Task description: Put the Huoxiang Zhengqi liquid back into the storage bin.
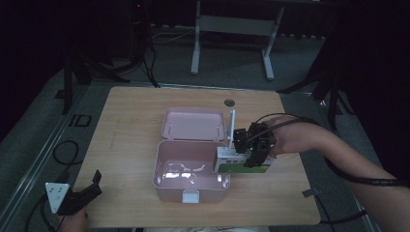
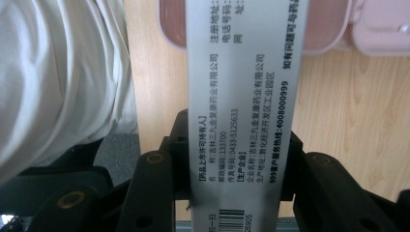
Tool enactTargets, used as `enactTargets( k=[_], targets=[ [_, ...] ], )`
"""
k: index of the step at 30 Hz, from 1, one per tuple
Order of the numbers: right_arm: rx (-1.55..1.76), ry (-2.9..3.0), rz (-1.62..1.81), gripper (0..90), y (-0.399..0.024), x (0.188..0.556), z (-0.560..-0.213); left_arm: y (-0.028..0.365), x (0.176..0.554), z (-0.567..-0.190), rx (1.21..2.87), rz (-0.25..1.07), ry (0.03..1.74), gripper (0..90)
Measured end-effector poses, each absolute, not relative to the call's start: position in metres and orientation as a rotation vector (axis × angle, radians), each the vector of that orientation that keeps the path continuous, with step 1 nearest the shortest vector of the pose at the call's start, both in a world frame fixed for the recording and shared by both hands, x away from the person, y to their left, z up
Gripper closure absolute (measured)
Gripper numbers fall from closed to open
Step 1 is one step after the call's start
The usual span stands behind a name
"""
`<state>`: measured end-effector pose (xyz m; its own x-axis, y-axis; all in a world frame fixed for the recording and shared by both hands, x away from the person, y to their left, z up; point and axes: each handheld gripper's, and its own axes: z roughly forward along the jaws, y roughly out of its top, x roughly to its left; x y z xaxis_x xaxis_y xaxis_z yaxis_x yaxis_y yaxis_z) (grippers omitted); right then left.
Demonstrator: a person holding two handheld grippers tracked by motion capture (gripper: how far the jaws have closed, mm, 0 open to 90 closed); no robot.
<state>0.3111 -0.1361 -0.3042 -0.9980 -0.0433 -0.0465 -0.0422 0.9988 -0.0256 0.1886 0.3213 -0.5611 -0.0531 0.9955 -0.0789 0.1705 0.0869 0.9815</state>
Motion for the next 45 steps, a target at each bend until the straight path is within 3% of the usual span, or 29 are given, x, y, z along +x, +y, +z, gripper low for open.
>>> enactTargets(
  k=[21, 34, 45],
  targets=[
    [-0.076, 3.06, -0.023, 62.9, -0.062, 0.315, -0.313, 0.321, 0.189, -0.561, 1.252, 1.091, 1.406, 0.2],
    [-0.076, 3.101, -0.047, 62.9, -0.023, 0.316, -0.349, 0.321, 0.189, -0.561, 1.251, 1.09, 1.404, 0.2],
    [-0.103, 3.13, -0.07, 62.9, -0.018, 0.322, -0.384, 0.322, 0.189, -0.561, 1.252, 1.089, 1.404, 0.2]
  ],
)
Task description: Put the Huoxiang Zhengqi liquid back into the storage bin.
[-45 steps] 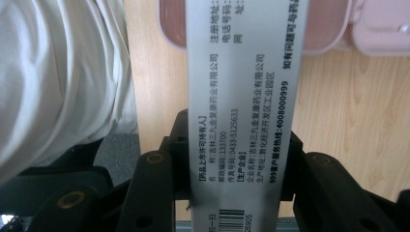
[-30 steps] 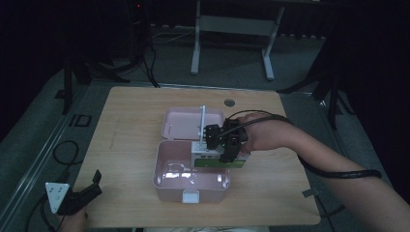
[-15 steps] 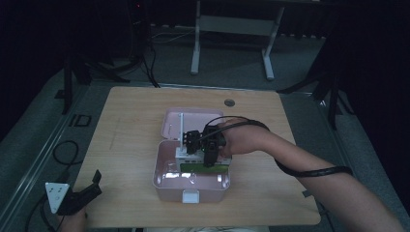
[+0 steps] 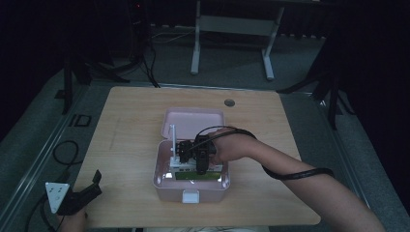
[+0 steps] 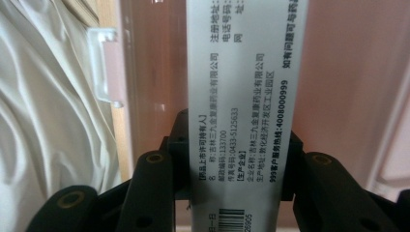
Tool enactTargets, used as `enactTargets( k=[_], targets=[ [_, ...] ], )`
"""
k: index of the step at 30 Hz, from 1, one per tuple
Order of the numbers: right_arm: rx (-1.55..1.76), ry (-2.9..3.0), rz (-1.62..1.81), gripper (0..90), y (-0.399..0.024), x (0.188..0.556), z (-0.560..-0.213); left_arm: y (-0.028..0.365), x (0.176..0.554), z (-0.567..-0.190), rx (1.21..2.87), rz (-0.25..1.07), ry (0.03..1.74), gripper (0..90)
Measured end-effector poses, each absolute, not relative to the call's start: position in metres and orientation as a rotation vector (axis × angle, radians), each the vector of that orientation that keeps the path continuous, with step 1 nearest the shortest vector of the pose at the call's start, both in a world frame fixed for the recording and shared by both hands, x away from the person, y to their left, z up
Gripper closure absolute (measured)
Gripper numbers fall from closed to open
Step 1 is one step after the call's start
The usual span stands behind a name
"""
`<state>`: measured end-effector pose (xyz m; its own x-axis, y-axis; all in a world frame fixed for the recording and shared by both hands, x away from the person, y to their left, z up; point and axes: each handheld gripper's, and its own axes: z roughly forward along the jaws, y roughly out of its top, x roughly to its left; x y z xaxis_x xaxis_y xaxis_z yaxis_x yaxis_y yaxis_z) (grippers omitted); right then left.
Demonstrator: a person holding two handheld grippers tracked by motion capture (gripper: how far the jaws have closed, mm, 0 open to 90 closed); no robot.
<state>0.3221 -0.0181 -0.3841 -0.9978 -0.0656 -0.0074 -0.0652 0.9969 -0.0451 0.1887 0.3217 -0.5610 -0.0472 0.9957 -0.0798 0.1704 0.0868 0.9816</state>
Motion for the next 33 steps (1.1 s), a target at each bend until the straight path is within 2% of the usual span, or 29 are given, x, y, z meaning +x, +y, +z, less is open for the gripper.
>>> enactTargets(
  k=[15, 33],
  targets=[
    [-0.086, 3.185, -0.13, 62.8, -0.023, 0.328, -0.439, 0.321, 0.189, -0.561, 1.256, 1.092, 1.402, 0.2],
    [-0.103, 3.211, -0.152, 61.3, -0.031, 0.33, -0.469, 0.321, 0.189, -0.561, 1.258, 1.094, 1.402, 0.2]
  ],
)
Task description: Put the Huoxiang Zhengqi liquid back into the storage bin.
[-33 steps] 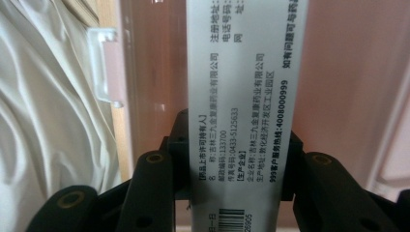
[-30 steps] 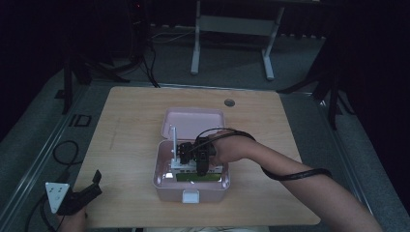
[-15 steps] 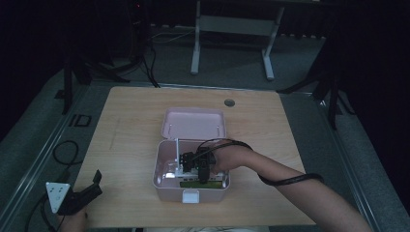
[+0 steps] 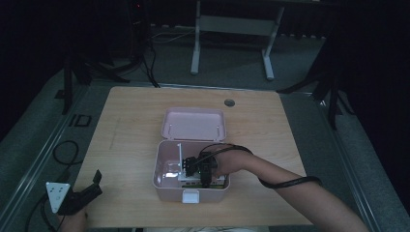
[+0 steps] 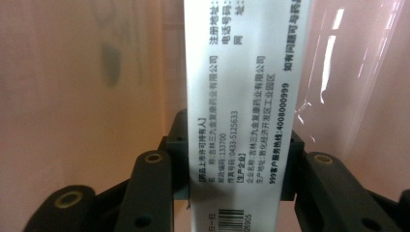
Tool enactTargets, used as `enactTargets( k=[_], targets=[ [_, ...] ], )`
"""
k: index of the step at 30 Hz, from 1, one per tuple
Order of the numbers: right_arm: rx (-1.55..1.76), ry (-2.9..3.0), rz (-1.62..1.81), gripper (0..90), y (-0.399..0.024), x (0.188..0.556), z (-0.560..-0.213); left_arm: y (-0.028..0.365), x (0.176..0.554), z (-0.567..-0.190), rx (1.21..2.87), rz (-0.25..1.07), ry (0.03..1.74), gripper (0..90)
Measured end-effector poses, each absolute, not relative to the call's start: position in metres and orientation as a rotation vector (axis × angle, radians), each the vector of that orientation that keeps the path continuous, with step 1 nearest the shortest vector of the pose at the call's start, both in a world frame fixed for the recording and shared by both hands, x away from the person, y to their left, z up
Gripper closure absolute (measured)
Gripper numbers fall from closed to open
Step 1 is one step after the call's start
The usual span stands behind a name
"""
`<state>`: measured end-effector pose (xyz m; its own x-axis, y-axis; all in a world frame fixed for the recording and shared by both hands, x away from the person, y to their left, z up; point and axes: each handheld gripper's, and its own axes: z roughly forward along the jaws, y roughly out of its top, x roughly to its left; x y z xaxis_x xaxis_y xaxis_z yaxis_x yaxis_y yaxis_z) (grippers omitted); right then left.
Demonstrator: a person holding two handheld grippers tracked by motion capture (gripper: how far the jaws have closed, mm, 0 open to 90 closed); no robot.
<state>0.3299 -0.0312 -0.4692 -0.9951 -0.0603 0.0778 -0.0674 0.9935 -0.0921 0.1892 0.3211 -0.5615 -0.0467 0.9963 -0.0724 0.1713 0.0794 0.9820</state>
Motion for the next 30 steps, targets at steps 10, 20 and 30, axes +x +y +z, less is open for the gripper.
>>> enactTargets(
  k=[10, 20, 30],
  targets=[
    [0.134, -3.09, 0.101, 49.6, -0.035, 0.33, -0.439, 0.321, 0.189, -0.561, 1.258, 1.092, 1.403, 0.2],
    [0.089, -3.167, -0.122, 37.3, -0.051, 0.33, -0.391, 0.321, 0.189, -0.562, 1.257, 1.09, 1.404, 0.2],
    [0.019, -3.212, -0.332, 13.2, -0.092, 0.336, -0.359, 0.321, 0.189, -0.562, 1.259, 1.089, 1.406, 0.2]
  ],
)
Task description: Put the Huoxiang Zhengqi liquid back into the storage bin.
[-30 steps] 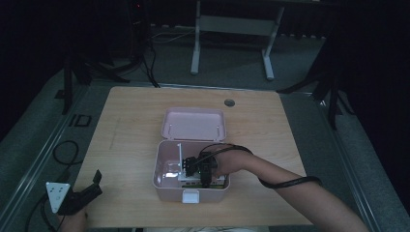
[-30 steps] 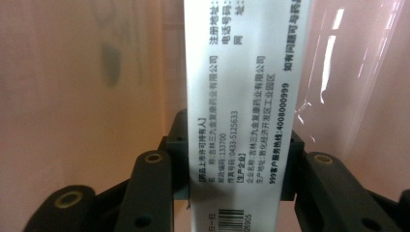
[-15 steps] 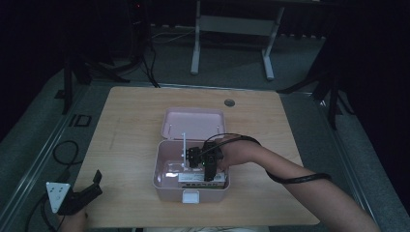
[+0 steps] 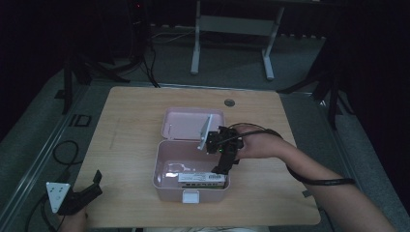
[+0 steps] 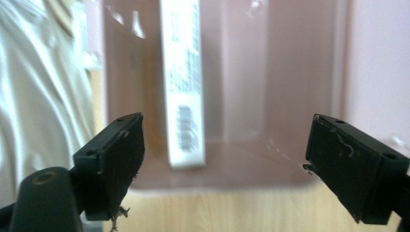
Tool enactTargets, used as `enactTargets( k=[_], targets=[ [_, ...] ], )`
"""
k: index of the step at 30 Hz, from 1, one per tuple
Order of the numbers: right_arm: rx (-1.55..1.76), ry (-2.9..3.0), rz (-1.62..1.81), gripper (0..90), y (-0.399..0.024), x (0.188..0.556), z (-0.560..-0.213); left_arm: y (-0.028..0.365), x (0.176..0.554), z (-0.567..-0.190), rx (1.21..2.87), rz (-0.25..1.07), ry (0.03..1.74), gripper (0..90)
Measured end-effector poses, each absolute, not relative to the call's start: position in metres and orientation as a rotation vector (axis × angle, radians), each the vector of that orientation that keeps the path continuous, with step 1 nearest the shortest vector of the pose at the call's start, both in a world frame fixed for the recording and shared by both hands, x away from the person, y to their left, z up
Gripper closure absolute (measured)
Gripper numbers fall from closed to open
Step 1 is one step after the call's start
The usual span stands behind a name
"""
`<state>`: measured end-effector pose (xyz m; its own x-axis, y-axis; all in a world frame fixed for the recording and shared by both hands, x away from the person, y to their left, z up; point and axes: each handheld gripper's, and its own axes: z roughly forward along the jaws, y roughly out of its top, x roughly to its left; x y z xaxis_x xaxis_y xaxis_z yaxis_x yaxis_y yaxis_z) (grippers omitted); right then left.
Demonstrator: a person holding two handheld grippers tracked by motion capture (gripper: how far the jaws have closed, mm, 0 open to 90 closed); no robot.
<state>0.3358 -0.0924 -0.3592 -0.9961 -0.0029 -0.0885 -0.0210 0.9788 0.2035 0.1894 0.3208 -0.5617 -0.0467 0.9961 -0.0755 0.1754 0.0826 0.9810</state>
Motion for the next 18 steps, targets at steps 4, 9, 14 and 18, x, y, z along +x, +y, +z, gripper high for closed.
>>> enactTargets(
  k=[4, 9, 14, 18],
  targets=[
    [0.047, 3.002, 0.375, 12.8, -0.114, 0.341, -0.349, 0.321, 0.189, -0.562, 1.26, 1.089, 1.406, 0.2],
    [0.131, 2.964, 0.446, 13.2, -0.141, 0.351, -0.347, 0.321, 0.189, -0.562, 1.26, 1.091, 1.406, 0.2],
    [0.229, 2.935, 0.49, 13.2, -0.169, 0.36, -0.354, 0.321, 0.189, -0.562, 1.262, 1.089, 1.405, 0.2],
    [0.325, 2.909, 0.534, 13.2, -0.192, 0.369, -0.365, 0.321, 0.189, -0.562, 1.261, 1.09, 1.406, 0.2]
  ],
)
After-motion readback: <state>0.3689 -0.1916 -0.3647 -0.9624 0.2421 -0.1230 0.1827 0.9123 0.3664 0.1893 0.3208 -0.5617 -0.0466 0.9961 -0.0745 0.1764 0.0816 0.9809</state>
